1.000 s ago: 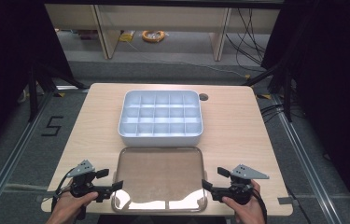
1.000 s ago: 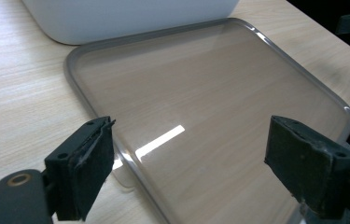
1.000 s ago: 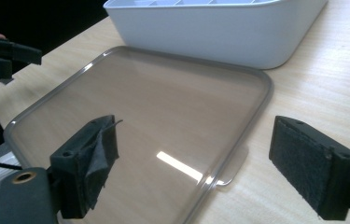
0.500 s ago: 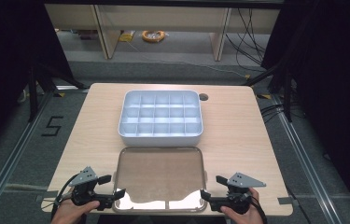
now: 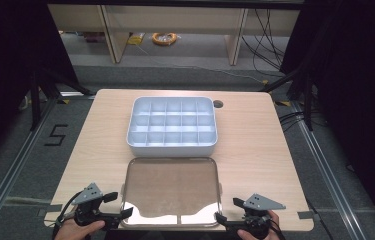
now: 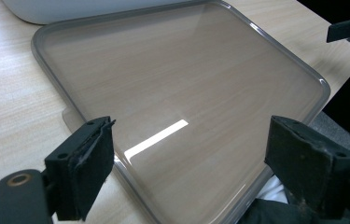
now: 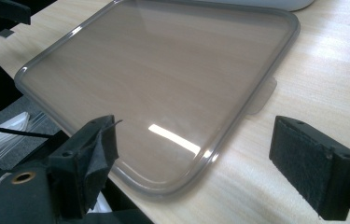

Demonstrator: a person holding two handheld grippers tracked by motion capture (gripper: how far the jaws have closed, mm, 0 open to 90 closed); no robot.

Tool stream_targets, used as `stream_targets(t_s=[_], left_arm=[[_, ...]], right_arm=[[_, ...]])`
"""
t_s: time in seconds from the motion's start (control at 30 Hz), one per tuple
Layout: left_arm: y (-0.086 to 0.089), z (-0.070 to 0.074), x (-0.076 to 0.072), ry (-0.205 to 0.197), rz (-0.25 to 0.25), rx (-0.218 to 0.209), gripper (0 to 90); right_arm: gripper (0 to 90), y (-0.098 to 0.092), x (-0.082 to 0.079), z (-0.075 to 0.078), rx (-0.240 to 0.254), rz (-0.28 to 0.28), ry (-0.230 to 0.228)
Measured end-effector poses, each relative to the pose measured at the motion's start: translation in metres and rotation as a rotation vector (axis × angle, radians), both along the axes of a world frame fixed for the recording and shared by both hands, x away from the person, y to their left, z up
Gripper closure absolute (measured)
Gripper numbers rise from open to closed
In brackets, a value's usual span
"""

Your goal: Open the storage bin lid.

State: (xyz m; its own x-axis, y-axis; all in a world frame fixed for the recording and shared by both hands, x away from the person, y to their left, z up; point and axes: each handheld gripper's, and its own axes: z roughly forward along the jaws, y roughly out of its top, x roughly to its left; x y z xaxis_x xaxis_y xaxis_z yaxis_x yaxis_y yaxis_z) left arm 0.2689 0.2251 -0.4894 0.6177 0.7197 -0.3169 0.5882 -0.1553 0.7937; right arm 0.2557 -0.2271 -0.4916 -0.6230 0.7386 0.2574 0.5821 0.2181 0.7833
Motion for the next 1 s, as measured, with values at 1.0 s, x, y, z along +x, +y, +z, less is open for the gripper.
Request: stream_targets(t_s=[1.0], left_arm=[[0.003,-0.006,-0.005,0.036,0.009,-0.003,15.1]], right_arm=[[16.6,-0.004,-0.013,-0.006,0.0,-0.013,0.022]])
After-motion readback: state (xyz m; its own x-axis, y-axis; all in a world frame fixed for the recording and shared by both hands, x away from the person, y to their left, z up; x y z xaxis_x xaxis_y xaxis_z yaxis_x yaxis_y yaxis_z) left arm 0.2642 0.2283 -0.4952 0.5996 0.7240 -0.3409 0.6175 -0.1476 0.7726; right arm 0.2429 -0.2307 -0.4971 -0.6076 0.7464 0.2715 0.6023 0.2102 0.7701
